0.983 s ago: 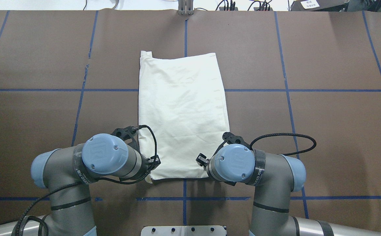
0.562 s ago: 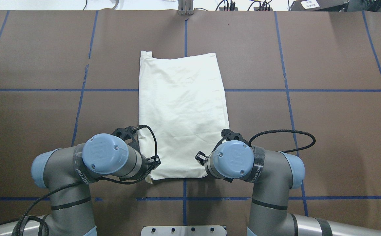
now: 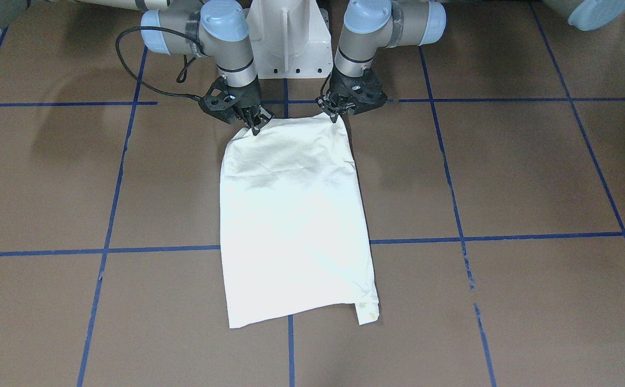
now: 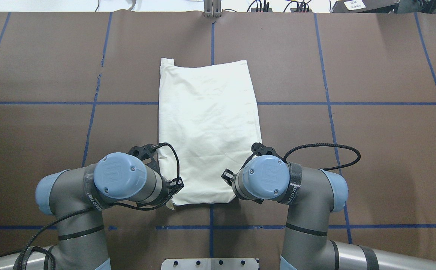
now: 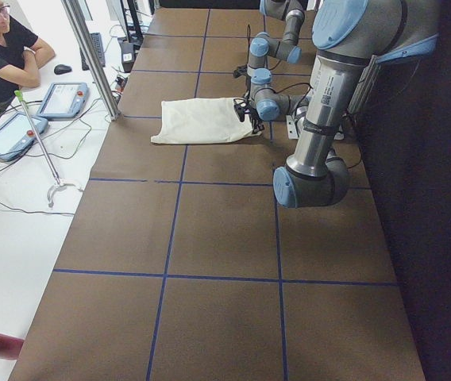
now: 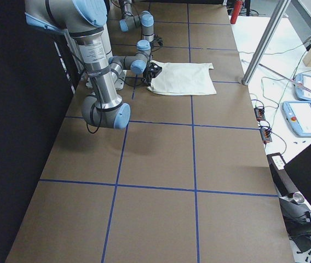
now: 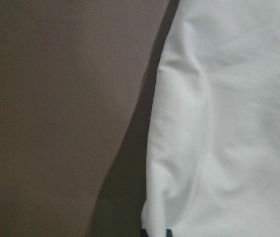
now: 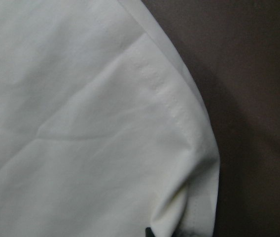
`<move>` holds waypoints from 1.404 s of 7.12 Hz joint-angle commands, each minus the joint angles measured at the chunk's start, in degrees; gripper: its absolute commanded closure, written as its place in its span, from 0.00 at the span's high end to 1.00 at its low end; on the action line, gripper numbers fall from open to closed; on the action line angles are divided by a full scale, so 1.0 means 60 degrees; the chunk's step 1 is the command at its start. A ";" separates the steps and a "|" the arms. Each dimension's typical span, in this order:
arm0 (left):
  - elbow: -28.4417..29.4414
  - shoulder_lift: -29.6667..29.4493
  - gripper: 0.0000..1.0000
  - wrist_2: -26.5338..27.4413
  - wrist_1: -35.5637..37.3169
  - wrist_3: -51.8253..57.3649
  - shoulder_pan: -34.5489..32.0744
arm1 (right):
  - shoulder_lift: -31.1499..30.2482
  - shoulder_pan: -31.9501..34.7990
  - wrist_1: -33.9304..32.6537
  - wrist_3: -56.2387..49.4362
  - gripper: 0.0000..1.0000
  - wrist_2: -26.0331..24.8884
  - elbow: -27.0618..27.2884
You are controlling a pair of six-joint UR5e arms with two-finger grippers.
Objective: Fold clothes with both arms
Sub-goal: 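Grasp the near corners of the shirt with both grippers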
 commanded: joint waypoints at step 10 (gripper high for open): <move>-0.2233 0.0150 0.00 -0.0101 0.0132 -0.0018 0.0020 | -0.1067 0.0316 0.0119 -0.1155 0.00 0.0336 0.2423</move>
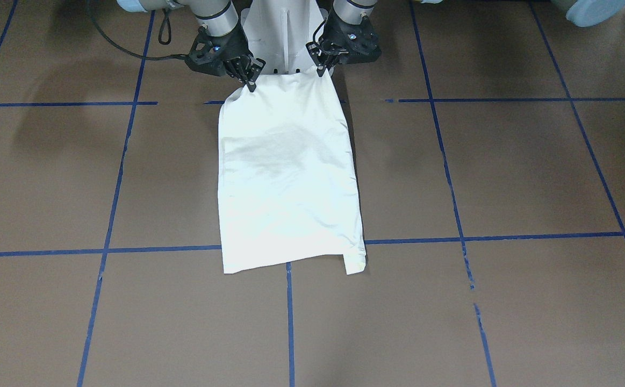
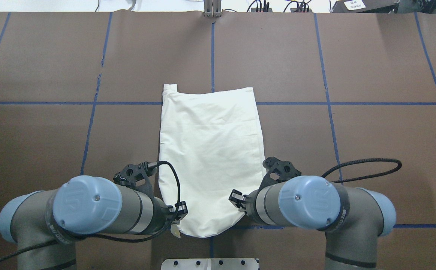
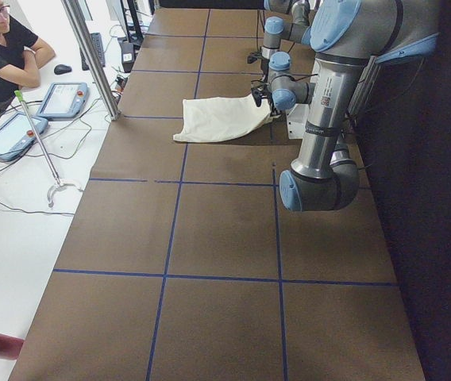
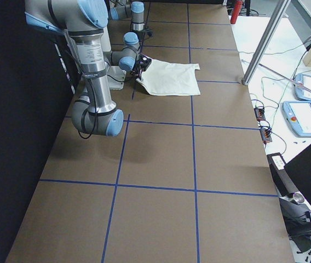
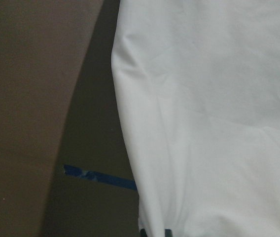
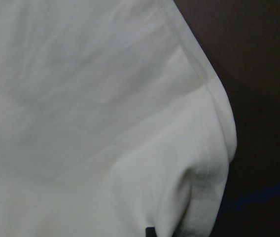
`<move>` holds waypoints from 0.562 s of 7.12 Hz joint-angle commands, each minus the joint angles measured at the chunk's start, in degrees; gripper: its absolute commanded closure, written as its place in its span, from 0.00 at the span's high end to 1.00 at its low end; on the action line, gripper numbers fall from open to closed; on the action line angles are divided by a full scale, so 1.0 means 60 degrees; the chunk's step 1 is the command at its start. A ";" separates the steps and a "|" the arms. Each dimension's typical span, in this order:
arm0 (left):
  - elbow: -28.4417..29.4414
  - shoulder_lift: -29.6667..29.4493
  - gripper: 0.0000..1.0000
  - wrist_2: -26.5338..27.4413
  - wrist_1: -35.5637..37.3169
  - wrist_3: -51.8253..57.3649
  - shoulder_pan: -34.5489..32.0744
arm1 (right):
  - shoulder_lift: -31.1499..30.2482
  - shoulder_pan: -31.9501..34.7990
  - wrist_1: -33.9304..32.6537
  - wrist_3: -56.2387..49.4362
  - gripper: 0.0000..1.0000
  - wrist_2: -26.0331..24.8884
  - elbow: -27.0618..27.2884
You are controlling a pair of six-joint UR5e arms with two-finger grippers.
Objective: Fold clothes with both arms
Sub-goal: 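Lift the near edge with both grippers and fold it away from the robot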
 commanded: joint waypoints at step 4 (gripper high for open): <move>0.2646 -0.1330 0.00 -0.0864 -0.1415 0.1370 -0.3577 | 0.2627 0.3627 0.1005 -0.1236 0.00 0.2440 -0.3883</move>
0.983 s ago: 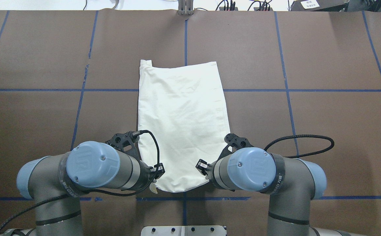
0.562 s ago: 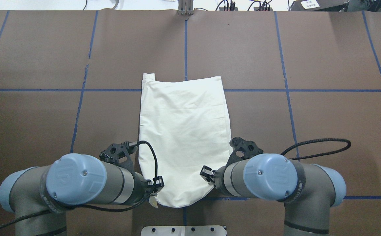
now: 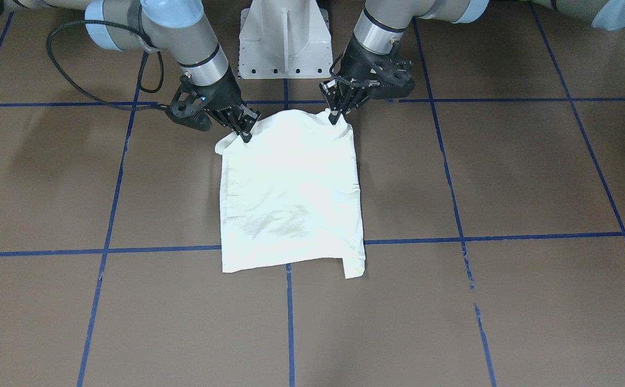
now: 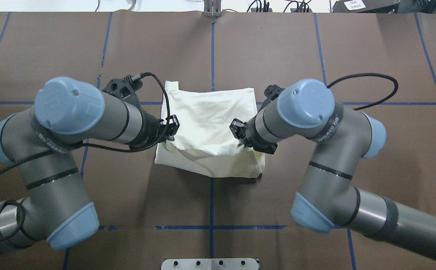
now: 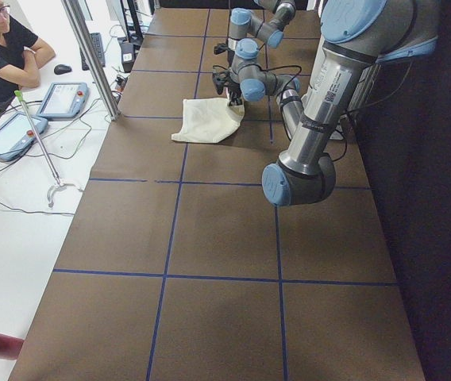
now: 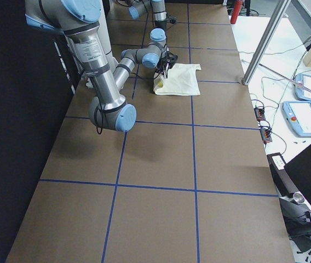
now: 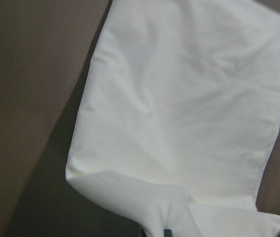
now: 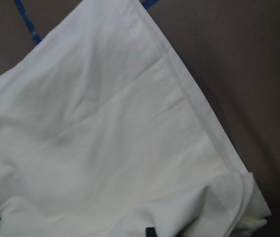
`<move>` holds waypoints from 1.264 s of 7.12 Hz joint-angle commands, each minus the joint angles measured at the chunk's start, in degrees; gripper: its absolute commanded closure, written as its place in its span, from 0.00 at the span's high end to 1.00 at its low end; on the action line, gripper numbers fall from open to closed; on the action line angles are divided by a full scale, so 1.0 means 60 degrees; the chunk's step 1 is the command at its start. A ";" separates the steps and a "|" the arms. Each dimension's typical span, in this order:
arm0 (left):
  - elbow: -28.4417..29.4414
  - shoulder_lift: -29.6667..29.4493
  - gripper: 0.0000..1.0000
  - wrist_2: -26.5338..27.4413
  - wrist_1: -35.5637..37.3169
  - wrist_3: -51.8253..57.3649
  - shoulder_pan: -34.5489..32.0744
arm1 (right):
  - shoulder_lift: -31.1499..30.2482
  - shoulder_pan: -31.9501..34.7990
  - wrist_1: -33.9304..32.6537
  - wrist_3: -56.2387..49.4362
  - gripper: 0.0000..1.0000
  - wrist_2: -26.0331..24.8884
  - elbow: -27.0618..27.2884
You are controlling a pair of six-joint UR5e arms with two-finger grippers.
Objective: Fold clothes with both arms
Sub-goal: 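Lift the near edge with both grippers and fold it away from the robot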
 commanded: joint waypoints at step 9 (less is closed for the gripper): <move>0.4355 -0.1335 0.00 -0.0193 -0.3030 0.0465 -0.1452 | 0.2333 0.1749 0.1717 -0.0136 0.00 0.0900 -0.4597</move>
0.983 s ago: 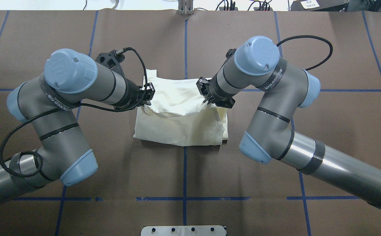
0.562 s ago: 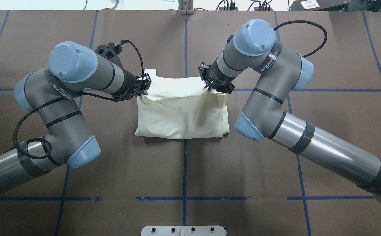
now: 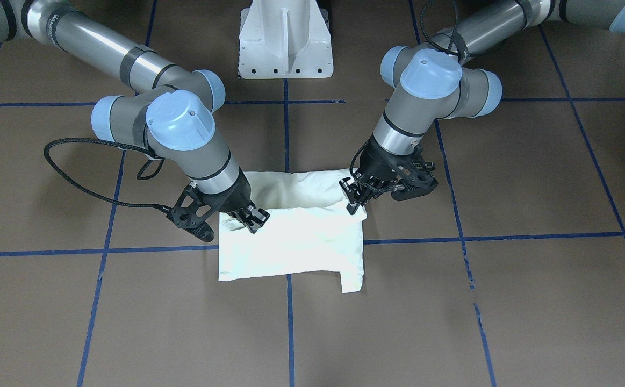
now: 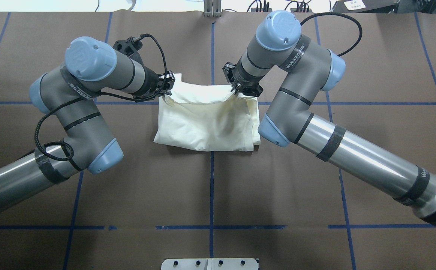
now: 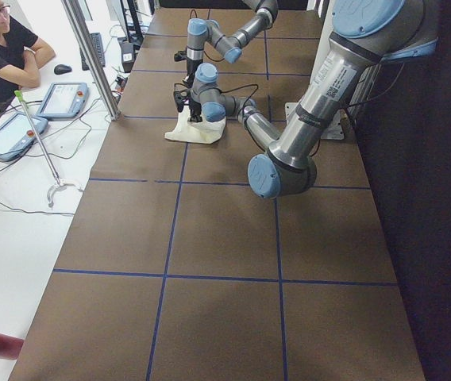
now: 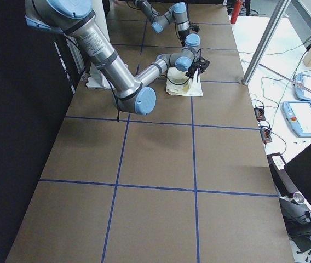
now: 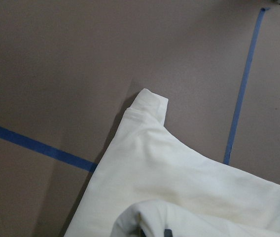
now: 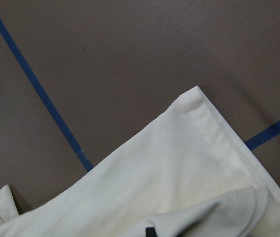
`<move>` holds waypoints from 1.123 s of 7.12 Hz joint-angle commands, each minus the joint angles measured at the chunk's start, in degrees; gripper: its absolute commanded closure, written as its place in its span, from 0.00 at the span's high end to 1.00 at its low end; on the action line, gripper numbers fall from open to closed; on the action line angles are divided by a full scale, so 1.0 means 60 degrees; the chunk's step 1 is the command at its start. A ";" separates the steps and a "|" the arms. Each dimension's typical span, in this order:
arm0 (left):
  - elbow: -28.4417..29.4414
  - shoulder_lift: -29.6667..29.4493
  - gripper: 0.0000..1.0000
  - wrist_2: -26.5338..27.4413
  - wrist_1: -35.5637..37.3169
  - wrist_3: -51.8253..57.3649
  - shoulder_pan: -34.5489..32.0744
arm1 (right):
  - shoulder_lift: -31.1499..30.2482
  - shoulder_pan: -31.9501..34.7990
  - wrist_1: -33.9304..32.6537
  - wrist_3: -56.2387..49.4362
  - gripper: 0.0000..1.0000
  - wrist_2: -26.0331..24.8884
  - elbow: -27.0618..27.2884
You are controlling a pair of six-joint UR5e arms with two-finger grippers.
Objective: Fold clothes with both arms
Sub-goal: 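Lift the near edge with both grippers and fold it away from the robot, then release the shirt and raise both grippers away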
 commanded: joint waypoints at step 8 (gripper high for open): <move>0.2224 -0.1182 1.00 -0.0043 0.0253 -0.0108 -0.1215 | 0.0488 0.0905 -0.0010 -0.0269 1.00 0.1099 -0.0884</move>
